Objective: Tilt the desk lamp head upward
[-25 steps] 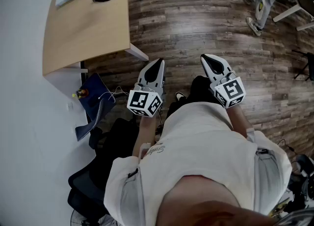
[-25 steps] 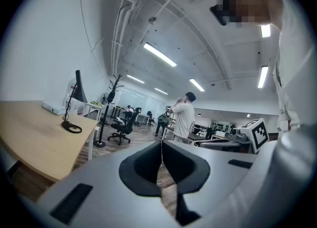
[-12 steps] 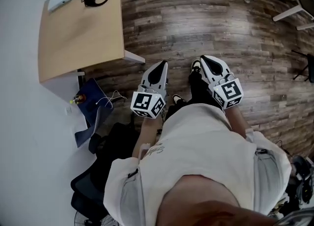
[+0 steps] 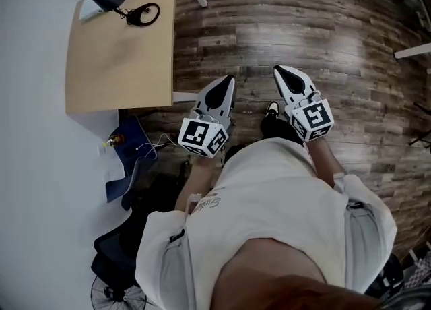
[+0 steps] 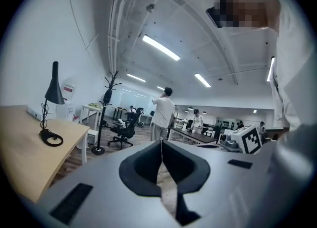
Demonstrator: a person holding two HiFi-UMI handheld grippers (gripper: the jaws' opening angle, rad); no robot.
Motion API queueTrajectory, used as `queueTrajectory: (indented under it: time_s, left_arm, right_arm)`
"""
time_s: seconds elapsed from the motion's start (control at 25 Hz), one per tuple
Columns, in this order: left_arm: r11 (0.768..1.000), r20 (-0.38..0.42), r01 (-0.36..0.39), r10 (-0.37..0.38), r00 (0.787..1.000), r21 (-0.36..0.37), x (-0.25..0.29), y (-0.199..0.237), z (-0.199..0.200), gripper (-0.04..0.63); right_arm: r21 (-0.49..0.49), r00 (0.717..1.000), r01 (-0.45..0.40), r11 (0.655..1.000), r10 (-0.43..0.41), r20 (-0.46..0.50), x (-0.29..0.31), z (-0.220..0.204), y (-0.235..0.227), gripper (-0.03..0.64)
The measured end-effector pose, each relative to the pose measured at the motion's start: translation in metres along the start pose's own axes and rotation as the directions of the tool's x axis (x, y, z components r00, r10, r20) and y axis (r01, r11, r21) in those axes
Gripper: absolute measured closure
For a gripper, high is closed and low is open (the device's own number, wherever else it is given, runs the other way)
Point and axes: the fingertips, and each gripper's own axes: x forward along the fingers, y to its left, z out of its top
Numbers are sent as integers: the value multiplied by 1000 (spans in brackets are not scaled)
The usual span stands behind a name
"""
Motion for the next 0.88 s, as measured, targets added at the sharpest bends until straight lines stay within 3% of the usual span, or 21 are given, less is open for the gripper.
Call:
queueTrajectory:
  time_s: [0.12,0.24,0.4,0.56,0.88]
  left_arm:
    - [999,28,-27,28,999,-37,41,-1,10,580]
    - [996,-4,-62,62,998,-57,67,5,4,578]
    - [995,-87,-101,100,991,-9,91,24,-8,580]
    - [993,-88,-116,119,989,33,115,32,-3,580]
    - [995,-112,-99,96,989,-16,159,66,-8,580]
  right_arm:
    - [-48,999,-31,998,30,-21,13,4,-40,623]
    - [-60,999,-35,998,33,-32,20,7,-71,623]
    - [-58,999,-7,998,5,-48,22,0,-98,623]
    - [-33,997,-12,999,9,-80,26,-14,-117,623]
    - [-46,997,14,999,-17,-76,57,-9,-148,623]
